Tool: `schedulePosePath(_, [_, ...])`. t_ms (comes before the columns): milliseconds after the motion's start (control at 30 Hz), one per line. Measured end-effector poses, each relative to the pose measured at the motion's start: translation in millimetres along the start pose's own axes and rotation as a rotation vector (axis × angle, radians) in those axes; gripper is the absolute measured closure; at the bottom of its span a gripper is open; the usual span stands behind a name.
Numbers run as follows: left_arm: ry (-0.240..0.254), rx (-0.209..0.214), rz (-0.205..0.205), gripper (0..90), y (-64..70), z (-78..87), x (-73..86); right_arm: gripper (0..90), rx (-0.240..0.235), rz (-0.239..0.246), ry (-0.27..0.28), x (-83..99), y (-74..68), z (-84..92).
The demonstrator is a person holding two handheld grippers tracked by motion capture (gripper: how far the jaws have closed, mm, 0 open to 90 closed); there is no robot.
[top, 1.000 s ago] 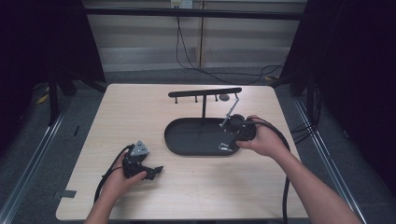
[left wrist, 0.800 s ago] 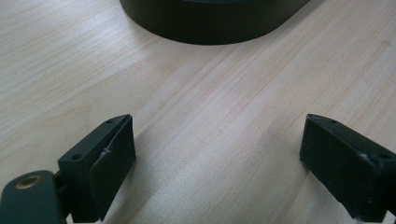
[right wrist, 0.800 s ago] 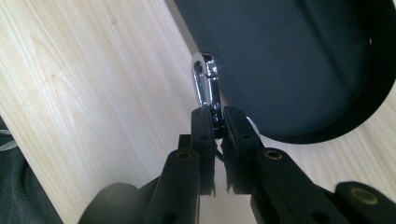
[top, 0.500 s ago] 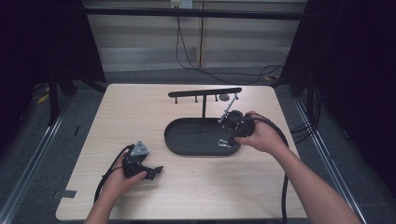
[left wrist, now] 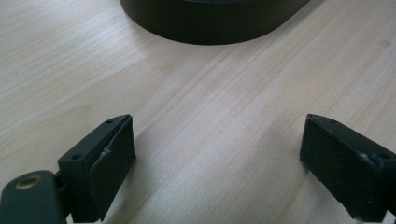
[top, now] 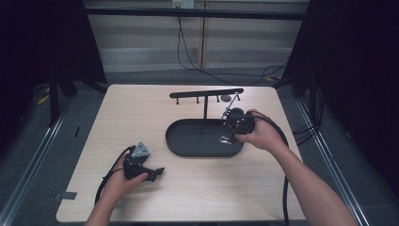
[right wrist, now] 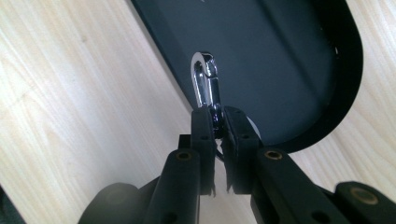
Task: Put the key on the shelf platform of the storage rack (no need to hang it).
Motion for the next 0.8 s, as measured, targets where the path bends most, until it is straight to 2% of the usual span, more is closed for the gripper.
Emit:
schedulePosePath(433, [0.0, 0.0, 0.002, 10.1, 0.1, 0.0, 0.1, 83.6, 0.022, -0.002, -0.014, -6.5, 1.8, -12.6])
schedulePosePath(800, [-0.001, 0.001, 0.002, 10.1, 0.2, 0.0, 0.1, 83.6, 0.018, -0.012, -0.011, -9.6, 2.4, -23.5])
Point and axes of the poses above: each handheld gripper's, and its own axes: z roughly backward along the jaws, x roughly out of its underside, y roughly to its right, the point moved 4 cm from there along -z, roughly forward along the jaws, and after that the axes turned 15 degrees about x, right-handed, at the moved point
